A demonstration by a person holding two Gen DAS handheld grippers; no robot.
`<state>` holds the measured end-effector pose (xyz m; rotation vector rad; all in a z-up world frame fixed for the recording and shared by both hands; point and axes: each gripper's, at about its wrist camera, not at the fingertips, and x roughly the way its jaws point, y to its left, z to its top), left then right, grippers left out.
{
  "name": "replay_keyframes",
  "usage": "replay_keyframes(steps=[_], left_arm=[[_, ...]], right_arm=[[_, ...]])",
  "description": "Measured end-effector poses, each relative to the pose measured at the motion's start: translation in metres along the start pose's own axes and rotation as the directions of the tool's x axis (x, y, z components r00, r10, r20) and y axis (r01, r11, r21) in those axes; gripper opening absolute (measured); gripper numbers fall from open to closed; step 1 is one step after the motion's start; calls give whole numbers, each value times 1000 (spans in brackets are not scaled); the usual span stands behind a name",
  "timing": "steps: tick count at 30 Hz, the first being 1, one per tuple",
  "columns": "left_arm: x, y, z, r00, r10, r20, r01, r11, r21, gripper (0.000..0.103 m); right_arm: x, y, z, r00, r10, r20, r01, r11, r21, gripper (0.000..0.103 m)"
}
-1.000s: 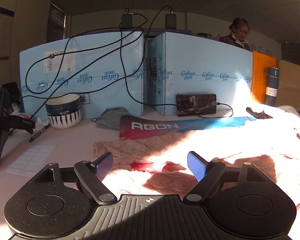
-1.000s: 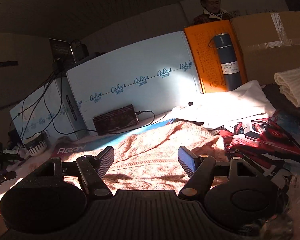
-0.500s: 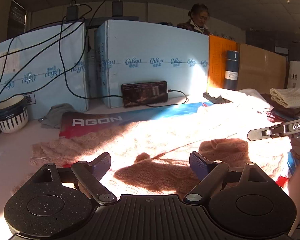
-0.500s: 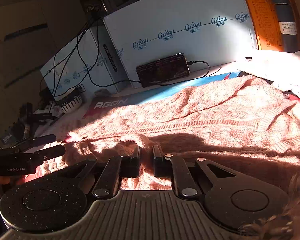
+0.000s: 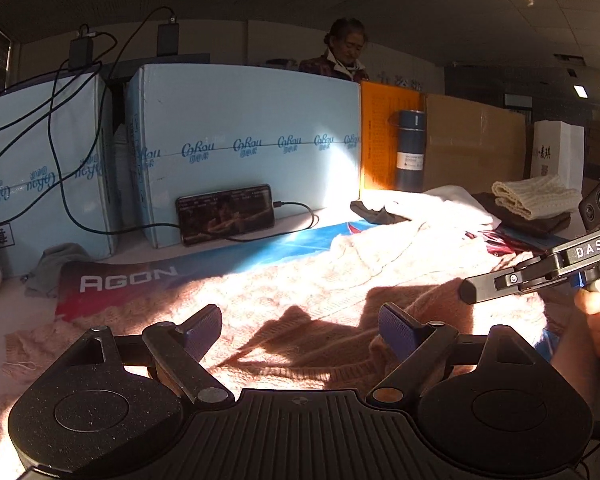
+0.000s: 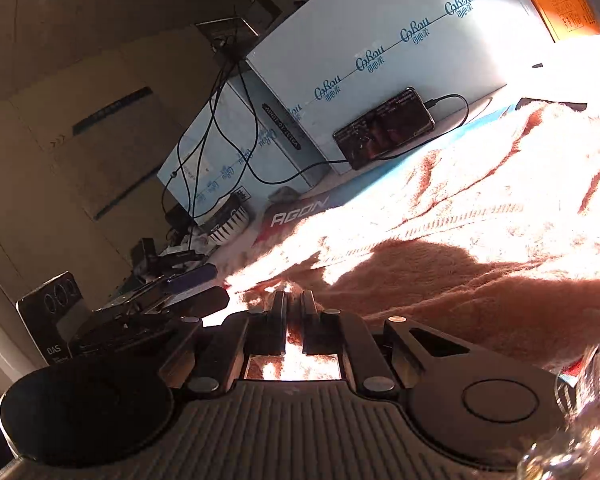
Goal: Fold clothes
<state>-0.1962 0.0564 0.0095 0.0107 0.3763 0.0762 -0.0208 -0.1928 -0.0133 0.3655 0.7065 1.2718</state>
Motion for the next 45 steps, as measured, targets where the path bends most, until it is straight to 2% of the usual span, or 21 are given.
replay_keyframes(steps=[4,6,8,9,10,11,13,17,19,22,25,27,30,35,39,41,43,45], left_arm=[[11,-13,7,1000,-8,4,8,999,45,89],[20,-19,9,1000,-3,-9,3,998,69,90],[31,-25,11,1000,3,-30,-1,996,94,91],[38,-28,12,999,2,-47,3,993,114,91],[44,-31,12,998,-5,-64,14,991,135,91],[49,-34,12,997,-14,-80,26,987,156,92],[60,-42,8,992,-30,-120,56,974,220,92],[76,-50,4,984,-12,-178,70,943,325,93],[80,-47,4,982,-10,-191,76,937,342,97],[86,-35,11,982,-9,-188,68,949,309,98],[92,-22,17,983,-7,-184,59,959,276,98],[96,-14,22,983,-6,-182,53,966,254,98],[101,-1,28,984,-4,-179,45,974,221,98],[111,19,39,985,-1,-174,30,986,165,101],[112,53,29,982,64,-177,-51,996,79,101],[114,72,24,977,98,-187,-96,995,18,101],[118,83,20,969,126,-213,-133,991,-16,101],[124,90,15,954,154,-259,-167,986,-30,101]], right_arm=[[7,3,6,997,-67,27,67,997,-37,6],[18,3,2,988,-154,-10,153,986,-62,7],[25,6,-2,968,-250,-22,246,963,-105,9],[25,8,-4,958,-287,-16,283,951,-126,23],[22,10,-5,951,-310,4,307,940,-146,48],[19,13,-6,943,-332,26,331,929,-166,55],[12,18,-8,929,-365,63,370,907,-202,58],[-3,13,-7,939,-340,46,343,924,-169,62],[-5,7,-9,940,-341,17,340,929,-146,62],[-1,12,-18,922,-386,30,383,896,-225,62],[8,27,-24,884,-463,69,456,818,-350,65],[10,33,-23,867,-486,110,487,780,-392,67],[9,34,-10,873,-464,151,485,785,-385,68],[47,39,11,879,-459,126,461,754,-468,67],[78,43,29,883,-456,107,439,725,-531,66],[94,45,38,885,-455,97,426,709,-562,65],[117,39,44,886,-462,39,401,721,-565,64],[136,27,50,867,-499,-22,410,736,-539,62]])
